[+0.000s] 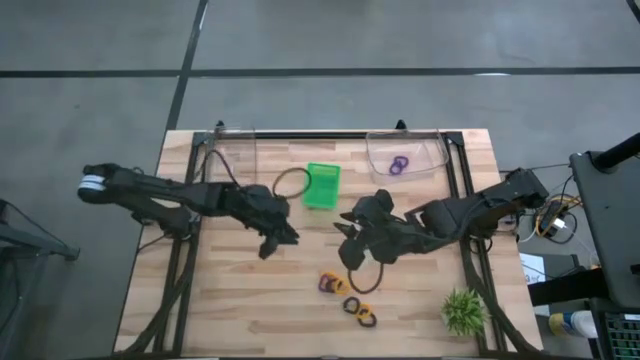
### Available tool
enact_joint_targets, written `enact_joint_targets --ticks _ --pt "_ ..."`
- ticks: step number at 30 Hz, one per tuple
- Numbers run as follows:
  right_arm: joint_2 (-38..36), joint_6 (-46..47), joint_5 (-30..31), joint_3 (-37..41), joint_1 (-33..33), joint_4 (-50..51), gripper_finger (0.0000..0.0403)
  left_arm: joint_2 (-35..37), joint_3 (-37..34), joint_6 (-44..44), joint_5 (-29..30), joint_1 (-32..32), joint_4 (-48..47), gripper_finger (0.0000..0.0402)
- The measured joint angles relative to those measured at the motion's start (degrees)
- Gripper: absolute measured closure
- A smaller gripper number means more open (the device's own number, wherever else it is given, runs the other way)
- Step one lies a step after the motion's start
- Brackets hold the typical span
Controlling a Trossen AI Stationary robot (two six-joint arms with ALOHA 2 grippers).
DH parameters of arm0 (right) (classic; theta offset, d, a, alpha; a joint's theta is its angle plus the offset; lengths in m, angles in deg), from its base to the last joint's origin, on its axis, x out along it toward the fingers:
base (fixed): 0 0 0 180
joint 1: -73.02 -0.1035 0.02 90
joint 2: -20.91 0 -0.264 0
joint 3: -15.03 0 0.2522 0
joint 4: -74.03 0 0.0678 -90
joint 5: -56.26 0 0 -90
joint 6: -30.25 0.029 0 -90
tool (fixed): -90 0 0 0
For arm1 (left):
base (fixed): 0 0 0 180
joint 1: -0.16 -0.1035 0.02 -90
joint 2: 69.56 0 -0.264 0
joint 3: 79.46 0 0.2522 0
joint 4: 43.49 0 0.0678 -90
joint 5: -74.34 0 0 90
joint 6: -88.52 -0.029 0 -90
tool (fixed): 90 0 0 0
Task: Sort spring keychains
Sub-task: Put the purple spring keychain into the right transparent bin
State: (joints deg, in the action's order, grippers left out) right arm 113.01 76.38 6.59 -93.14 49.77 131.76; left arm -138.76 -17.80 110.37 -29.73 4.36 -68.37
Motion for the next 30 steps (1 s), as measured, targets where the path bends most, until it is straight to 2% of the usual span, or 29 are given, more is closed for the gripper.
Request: enact_joint_targets --ticks 7,14,30 --pt "-1.7 -0.7 4.7 0.0 -2.5 -1.5 0.0282 -10.1 5.2 -4.7 0.1 3.8 0.3 0.0314" --pt "-2.3 -1.3 4.9 0.0 -4.3 -1.2 0.0282 -19.2 9.8 -11.2 2.0 6.4 0.7 0.0314" --pt "-2.9 -3.3 6.2 0.0 -4.4 -1.3 0.0282 -32.0 15.8 -15.0 7.4 9.9 0.1 0.0314"
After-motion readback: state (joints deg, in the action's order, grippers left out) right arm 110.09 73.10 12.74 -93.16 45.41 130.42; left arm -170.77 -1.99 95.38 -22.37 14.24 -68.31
